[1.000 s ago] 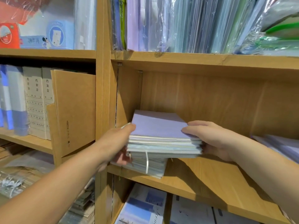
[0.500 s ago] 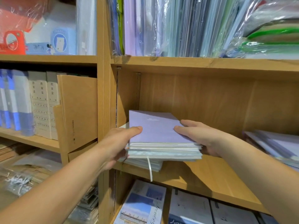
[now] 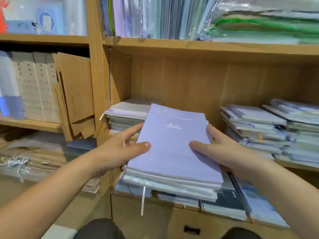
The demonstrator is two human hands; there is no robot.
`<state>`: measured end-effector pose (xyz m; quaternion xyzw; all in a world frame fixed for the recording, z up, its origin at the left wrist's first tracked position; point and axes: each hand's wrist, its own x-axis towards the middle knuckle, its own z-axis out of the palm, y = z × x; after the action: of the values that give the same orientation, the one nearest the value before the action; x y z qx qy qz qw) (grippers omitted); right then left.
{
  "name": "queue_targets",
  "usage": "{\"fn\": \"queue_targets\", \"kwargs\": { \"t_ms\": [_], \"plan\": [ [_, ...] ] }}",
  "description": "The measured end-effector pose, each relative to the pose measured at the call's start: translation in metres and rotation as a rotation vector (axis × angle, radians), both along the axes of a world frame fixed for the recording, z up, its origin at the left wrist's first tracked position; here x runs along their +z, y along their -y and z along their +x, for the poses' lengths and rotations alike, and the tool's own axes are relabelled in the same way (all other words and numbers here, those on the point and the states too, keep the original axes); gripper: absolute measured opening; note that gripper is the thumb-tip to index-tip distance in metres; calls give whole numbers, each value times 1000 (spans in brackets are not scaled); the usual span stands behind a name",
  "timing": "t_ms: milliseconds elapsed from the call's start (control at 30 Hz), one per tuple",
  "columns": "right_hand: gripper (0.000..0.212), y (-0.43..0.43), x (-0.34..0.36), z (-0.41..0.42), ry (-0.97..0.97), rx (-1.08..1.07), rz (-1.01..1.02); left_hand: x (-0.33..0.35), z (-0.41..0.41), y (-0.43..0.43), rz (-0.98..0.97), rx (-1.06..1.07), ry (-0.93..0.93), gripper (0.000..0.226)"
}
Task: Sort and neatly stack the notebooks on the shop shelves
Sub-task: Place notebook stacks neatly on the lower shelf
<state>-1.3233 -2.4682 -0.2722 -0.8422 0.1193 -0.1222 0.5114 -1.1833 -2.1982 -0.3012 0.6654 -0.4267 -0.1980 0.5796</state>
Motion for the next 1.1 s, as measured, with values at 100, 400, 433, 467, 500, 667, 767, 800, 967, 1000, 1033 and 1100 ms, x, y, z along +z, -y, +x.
{"fn": "queue_targets", "kwargs": {
  "t_ms": [100,400,433,467,500,667,767,800,967,1000,1033,1100],
  "plan": [
    [94,-7,-36,-42,-99,8,-49,-32,-21,2,98,-87,25,59],
    [102,-29,-125,-61,-278,-77,-91,-121,-42,1,365,106,73,62],
    [102,-31,-132,-54,-278,-78,-83,-128,-38,0,386,124,86,62],
    [102,-32,-140,-46,-277,-82,-74,-136,-34,-2,399,138,89,62],
    [101,-33,-148,-38,-272,-85,-64,-145,-29,-4,392,146,69,61],
    [98,-40,-190,17,-278,-51,-34,-184,2,-9,256,179,-73,53],
    [96,-41,-209,54,-277,-20,27,-202,29,-9,234,279,-119,60],
    [95,-39,-214,68,-276,-10,34,-207,41,-9,221,318,-140,60],
    [93,-33,-222,138,-249,6,41,-214,100,1,191,423,-133,49],
    [91,-33,-224,152,-237,0,56,-213,113,3,198,437,-103,49],
    [89,-34,-227,168,-226,-11,69,-213,125,6,205,453,-80,48],
    [86,-35,-232,195,-204,-36,74,-212,149,9,222,462,-55,49]
  ]
}}
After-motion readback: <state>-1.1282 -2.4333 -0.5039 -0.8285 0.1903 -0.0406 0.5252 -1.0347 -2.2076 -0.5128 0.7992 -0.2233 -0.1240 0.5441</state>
